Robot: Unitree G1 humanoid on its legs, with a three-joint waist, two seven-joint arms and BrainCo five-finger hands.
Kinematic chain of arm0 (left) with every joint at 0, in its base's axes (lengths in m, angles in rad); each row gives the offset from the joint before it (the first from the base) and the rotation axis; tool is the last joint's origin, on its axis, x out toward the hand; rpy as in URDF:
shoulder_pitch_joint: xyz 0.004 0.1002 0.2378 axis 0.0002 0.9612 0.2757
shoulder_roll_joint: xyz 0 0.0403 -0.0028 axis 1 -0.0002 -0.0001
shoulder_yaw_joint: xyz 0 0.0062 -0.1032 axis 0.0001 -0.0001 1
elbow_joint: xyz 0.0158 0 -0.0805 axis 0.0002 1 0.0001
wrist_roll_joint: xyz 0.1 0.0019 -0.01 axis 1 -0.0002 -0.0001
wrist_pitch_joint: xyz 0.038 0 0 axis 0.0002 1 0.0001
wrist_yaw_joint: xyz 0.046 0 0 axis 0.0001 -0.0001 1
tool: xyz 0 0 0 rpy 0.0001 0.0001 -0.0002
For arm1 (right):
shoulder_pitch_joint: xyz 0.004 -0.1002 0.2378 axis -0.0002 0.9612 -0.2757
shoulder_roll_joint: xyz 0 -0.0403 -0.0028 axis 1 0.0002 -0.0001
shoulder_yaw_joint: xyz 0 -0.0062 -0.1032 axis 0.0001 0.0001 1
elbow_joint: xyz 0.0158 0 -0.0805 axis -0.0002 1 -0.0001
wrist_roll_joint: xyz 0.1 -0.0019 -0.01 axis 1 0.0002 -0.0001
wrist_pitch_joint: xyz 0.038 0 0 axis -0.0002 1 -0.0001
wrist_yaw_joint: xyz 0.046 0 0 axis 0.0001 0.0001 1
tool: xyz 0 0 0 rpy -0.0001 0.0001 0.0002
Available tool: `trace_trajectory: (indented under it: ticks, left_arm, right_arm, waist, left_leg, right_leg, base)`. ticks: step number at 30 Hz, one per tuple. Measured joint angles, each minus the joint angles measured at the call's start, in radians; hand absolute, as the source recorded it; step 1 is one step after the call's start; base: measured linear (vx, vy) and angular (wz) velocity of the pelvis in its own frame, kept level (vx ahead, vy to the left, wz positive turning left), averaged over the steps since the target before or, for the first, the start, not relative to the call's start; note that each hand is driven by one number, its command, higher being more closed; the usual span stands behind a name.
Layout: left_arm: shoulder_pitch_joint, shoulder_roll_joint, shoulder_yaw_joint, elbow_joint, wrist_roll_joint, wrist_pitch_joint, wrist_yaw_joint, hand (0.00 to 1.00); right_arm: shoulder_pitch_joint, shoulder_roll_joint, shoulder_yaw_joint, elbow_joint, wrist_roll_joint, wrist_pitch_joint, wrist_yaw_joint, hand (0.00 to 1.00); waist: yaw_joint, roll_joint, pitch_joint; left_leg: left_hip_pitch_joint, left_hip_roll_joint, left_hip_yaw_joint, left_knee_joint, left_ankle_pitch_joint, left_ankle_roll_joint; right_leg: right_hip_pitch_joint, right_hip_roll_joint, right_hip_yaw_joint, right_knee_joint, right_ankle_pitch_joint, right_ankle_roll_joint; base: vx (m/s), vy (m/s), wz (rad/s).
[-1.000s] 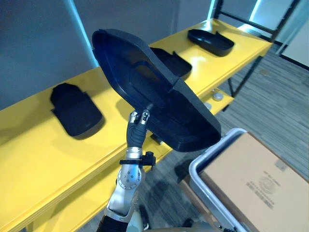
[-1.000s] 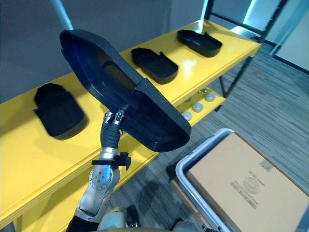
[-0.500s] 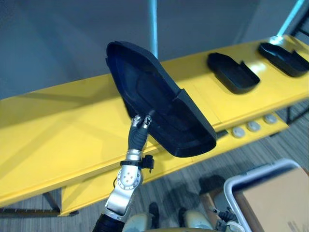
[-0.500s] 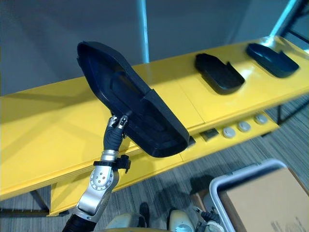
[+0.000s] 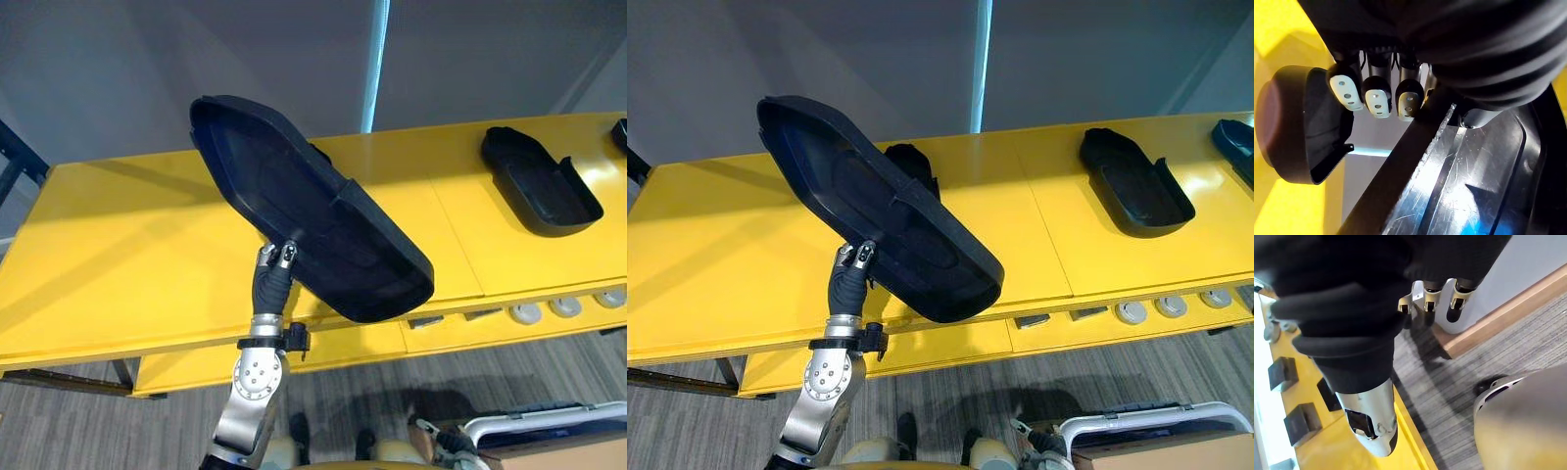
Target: Walk over and take plastic housings, then place them on the shelf
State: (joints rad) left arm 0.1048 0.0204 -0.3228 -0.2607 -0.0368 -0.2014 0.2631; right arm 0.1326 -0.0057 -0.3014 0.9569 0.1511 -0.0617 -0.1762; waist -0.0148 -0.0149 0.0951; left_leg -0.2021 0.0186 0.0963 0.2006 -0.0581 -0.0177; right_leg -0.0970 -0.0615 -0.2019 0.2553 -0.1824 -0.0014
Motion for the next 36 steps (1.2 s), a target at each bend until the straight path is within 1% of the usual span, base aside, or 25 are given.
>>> trace_trajectory:
  ticks: [2, 3, 6, 8, 9, 10, 11, 12, 13, 14, 15, 17, 18, 19, 20, 21, 22, 23, 25, 27, 28, 29, 30, 31, 36]
  left_arm:
    - [-0.014, 0.002, 0.002, 0.012, 0.0, 0.0, 0.001, 1.0]
    - [-0.025, 0.003, -0.001, 0.027, 0.0, 0.0, 0.002, 1.0]
    - [-0.043, 0.004, -0.013, 0.031, -0.002, 0.0, 0.006, 1.0]
    - [-0.06, 0.0, -0.027, 0.03, -0.002, -0.002, 0.021, 1.0]
    - [-0.068, -0.005, -0.034, 0.03, -0.002, -0.004, 0.027, 1.0]
    - [-0.081, -0.002, -0.035, 0.03, -0.002, -0.004, 0.026, 1.0]
    - [-0.087, 0.017, -0.036, 0.026, -0.002, -0.005, 0.026, 1.0]
    - [-0.082, 0.037, -0.025, 0.026, -0.003, -0.006, 0.033, 1.0]
    - [-0.076, 0.052, -0.013, 0.026, -0.002, -0.005, 0.045, 1.0]
    - [-0.07, 0.068, -0.006, 0.026, -0.001, -0.005, 0.048, 1.0]
    - [-0.062, 0.076, -0.001, 0.026, 0.0, -0.005, 0.048, 1.0]
    - [-0.026, 0.082, 0.009, 0.031, 0.001, -0.003, 0.044, 1.0]
    - [-0.017, 0.082, 0.011, 0.034, 0.001, -0.003, 0.042, 1.0]
    - [-0.001, 0.081, 0.014, 0.036, 0.001, -0.002, 0.041, 1.0]
    - [0.009, 0.077, 0.016, 0.036, 0.001, -0.001, 0.04, 1.0]
    - [0.01, 0.074, 0.019, 0.036, 0.001, -0.001, 0.038, 1.0]
    - [0.01, 0.062, 0.025, 0.037, 0.008, 0.0, 0.037, 1.0]
    - [0.01, 0.054, 0.023, 0.039, 0.009, 0.004, 0.035, 1.0]
    - [0.009, 0.05, 0.022, 0.039, 0.011, 0.01, 0.022, 1.0]
    - [0.011, 0.034, 0.024, 0.039, 0.011, 0.021, 0.021, 1.0]
    - [0.011, 0.028, 0.027, 0.041, 0.011, 0.021, 0.02, 1.0]
    - [0.011, 0.025, 0.028, 0.04, 0.011, 0.02, 0.019, 1.0]
    - [0.01, 0.019, 0.033, 0.041, 0.012, 0.018, 0.018, 1.0]
    - [0.009, 0.013, 0.035, 0.04, 0.012, 0.018, 0.015, 1.0]
    - [0.027, 0.013, 0.078, 0.042, 0.033, 0.022, -0.001, 1.0]
  right_arm:
    - [-0.018, -0.003, 0.0, 0.027, 0.002, 0.002, -0.006, 0.0]
    - [-0.025, -0.009, 0.0, 0.041, 0.002, 0.003, -0.015, 0.0]
    - [-0.021, -0.02, 0.004, 0.042, 0.002, 0.01, -0.026, 0.0]
    - [-0.014, -0.023, 0.004, 0.034, 0.001, 0.017, -0.038, 0.0]
    - [-0.007, -0.023, 0.003, 0.015, -0.004, 0.023, -0.04, 0.0]
    - [-0.011, -0.009, 0.003, 0.002, -0.005, 0.027, -0.041, 0.0]
    - [-0.012, 0.009, 0.006, -0.019, -0.005, 0.03, -0.043, 0.0]
    - [-0.009, 0.041, 0.022, -0.044, -0.009, 0.03, -0.038, 0.0]
    - [-0.012, 0.042, 0.052, -0.055, -0.014, 0.035, -0.036, 0.0]
    - [-0.018, 0.043, 0.08, -0.057, -0.02, 0.042, -0.036, 0.0]
    - [-0.022, 0.044, 0.096, -0.057, -0.026, 0.044, -0.036, 0.0]
    - [-0.032, 0.042, 0.112, -0.05, -0.044, 0.042, -0.035, 0.0]
    - [-0.034, 0.042, 0.112, -0.038, -0.044, 0.041, -0.034, 0.0]
    - [-0.036, 0.04, 0.112, -0.022, -0.044, 0.042, -0.034, 0.0]
    - [-0.035, 0.038, 0.112, -0.009, -0.044, 0.04, -0.031, 0.0]
    - [-0.032, 0.037, 0.112, 0.001, -0.043, 0.038, -0.03, 0.0]
    - [-0.033, 0.035, 0.111, 0.011, -0.043, 0.038, -0.025, 0.0]
    - [-0.028, 0.034, 0.106, 0.012, -0.043, 0.038, -0.022, 0.0]
    - [-0.025, 0.037, 0.061, 0.029, -0.041, 0.035, -0.017, 0.0]
    - [-0.024, 0.039, 0.019, 0.043, -0.037, 0.036, -0.017, 0.0]
    - [-0.024, 0.041, 0.006, 0.038, -0.034, 0.032, -0.017, 0.0]
    - [-0.019, 0.043, 0.004, 0.035, -0.033, 0.029, -0.017, 0.0]
    - [-0.017, 0.044, 0.004, 0.036, -0.031, 0.027, -0.017, 0.0]
    - [-0.02, 0.043, 0.003, 0.035, -0.026, 0.025, -0.017, 0.0]
    - [-0.018, 0.043, 0.0, 0.035, -0.018, 0.027, -0.017, 0.0]
  waist:
    - [-0.002, -0.002, 0.002]
    - [-0.007, -0.018, 0.01]
    - [-0.014, -0.026, 0.016]
    - [-0.01, -0.011, 0.008]
    - [-0.001, 0.009, -0.004]
    - [0.004, 0.008, -0.006]
    - [0.012, -0.02, 0.004]
    - [0.036, -0.036, 0.0]
    - [0.042, -0.044, -0.006]
    - [0.05, -0.06, -0.016]
    - [0.053, -0.068, -0.021]
    - [0.043, -0.076, -0.027]
    - [0.037, -0.08, -0.03]
    - [0.031, -0.085, -0.034]
    - [0.031, -0.09, -0.039]
    - [0.031, -0.095, -0.044]
    - [0.029, -0.088, -0.042]
    - [0.021, -0.073, -0.039]
    - [-0.008, -0.071, -0.04]
    - [-0.011, -0.065, -0.036]
    - [-0.012, -0.055, -0.028]
    - [-0.011, -0.057, -0.031]
    - [-0.004, -0.076, -0.042]
    - [0.002, -0.077, -0.046]
    - [0.003, -0.06, -0.046]
  left_leg:
    - [-0.067, 0.07, 0.077, 0.129, -0.051, 0.011]
    - [-0.1, 0.122, 0.106, 0.205, -0.068, -0.001]
    - [-0.107, 0.23, 0.085, 0.227, -0.058, -0.02]
    - [-0.098, 0.276, 0.04, 0.202, -0.032, -0.059]
    - [-0.09, 0.297, 0.026, 0.194, -0.042, -0.122]
    - [-0.096, 0.29, 0.036, 0.218, -0.09, -0.151]
    - [-0.106, 0.281, 0.078, 0.268, -0.115, -0.123]
    - [-0.129, 0.286, 0.108, 0.343, -0.17, -0.107]
    - [-0.153, 0.292, 0.135, 0.392, -0.221, -0.097]
    - [-0.156, 0.291, 0.161, 0.399, -0.239, -0.077]
    - [-0.157, 0.289, 0.171, 0.396, -0.243, -0.07]
    - [-0.138, 0.257, 0.207, 0.338, -0.238, -0.051]
    - [-0.129, 0.237, 0.213, 0.308, -0.229, -0.04]
    - [-0.103, 0.192, 0.228, 0.241, -0.212, -0.027]
    - [-0.078, 0.146, 0.228, 0.174, -0.181, -0.017]
    - [-0.07, 0.125, 0.223, 0.148, -0.16, -0.009]
    - [-0.065, 0.084, 0.2, 0.115, -0.12, 0.011]
    - [-0.063, 0.07, 0.185, 0.104, -0.106, 0.025]
    - [-0.055, 0.041, 0.145, 0.096, -0.073, 0.062]
    - [-0.022, 0.043, 0.121, 0.092, -0.072, 0.065]
    - [0.006, 0.055, 0.114, 0.091, -0.072, 0.065]
    - [0.018, 0.053, 0.112, 0.091, -0.072, 0.065]
    - [0.022, 0.043, 0.114, 0.094, -0.079, 0.054]
    - [0.021, 0.053, 0.114, 0.095, -0.089, 0.038]
    - [0.007, 0.077, 0.128, 0.077, -0.082, 0.019]
  right_leg:
    - [-0.012, -0.004, -0.031, 0.007, 0.0, 0.0]
    - [-0.014, -0.024, -0.045, 0.013, 0.0, 0.0]
    - [-0.015, -0.071, -0.051, 0.036, 0.003, 0.044]
    - [-0.027, -0.087, -0.045, 0.06, 0.002, 0.085]
    - [-0.039, -0.091, -0.033, 0.062, 0.007, 0.117]
    - [-0.047, -0.113, -0.014, 0.06, 0.021, 0.144]
    - [-0.049, -0.132, 0.013, 0.039, 0.046, 0.168]
    - [-0.046, -0.136, 0.043, -0.007, 0.09, 0.179]
    - [-0.048, -0.137, 0.05, -0.055, 0.127, 0.146]
    - [-0.054, -0.141, 0.043, -0.076, 0.152, 0.107]
    - [-0.059, -0.138, 0.035, -0.076, 0.157, 0.1]
    - [-0.065, -0.08, 0.052, 0.028, 0.109, 0.148]
    - [-0.064, -0.059, 0.069, 0.058, 0.079, 0.158]
    - [-0.056, -0.014, 0.108, 0.076, 0.015, 0.161]
    - [-0.036, 0.032, 0.154, 0.046, -0.021, 0.144]
    - [-0.024, 0.049, 0.177, 0.012, -0.034, 0.13]
    - [-0.003, 0.063, 0.216, -0.049, -0.036, 0.057]
    - [0.009, 0.057, 0.211, -0.068, -0.023, 0.049]
    - [0.037, 0.045, 0.187, -0.066, -0.017, 0.038]
    - [0.047, 0.053, 0.179, -0.002, -0.018, 0.038]
    - [0.039, 0.059, 0.191, 0.032, -0.043, 0.03]
    - [0.044, 0.059, 0.196, 0.014, -0.041, 0.024]
    - [0.044, 0.049, 0.206, -0.007, -0.022, 0.019]
    - [0.051, 0.059, 0.208, -0.026, -0.019, 0.014]
    - [0.048, 0.082, 0.221, -0.078, 0.005, -0.004]
  base:
    - [-0.07, 0.043, 0.36]
    - [-0.06, 0.147, 0.35]
    - [-0.05, 0.254, 0.25]
    - [-0.03, 0.392, -0.02]
    - [-0.04, 0.507, -0.21]
    - [-0.08, 0.616, -0.36]
    - [-0.12, 0.601, -0.63]
    - [-0.15, 0.524, -0.87]
    - [-0.13, 0.394, -0.94]
    - [-0.09, 0.279, -0.68]
    - [-0.07, 0.227, -0.56]
    - [-0.06, 0.255, -0.23]
    - [0.01, 0.252, 0.05]
    - [0.05, 0.218, 0.01]
    - [0.07, 0.205, -0.05]
    - [0.04, 0.153, -0.1]
    - [0.03, 0.107, 0.08]
    - [0.07, 0.101, 0.23]
    - [0.16, 0.035, 0.53]
    - [0.13, -0.027, 0.39]
    - [0.07, -0.046, 0.22]
    - [0.05, -0.07, 0.32]
    - [0.05, -0.087, 0.23]
    - [0.03, -0.091, 0.1]
    - [-0.04, -0.064, -0.11]
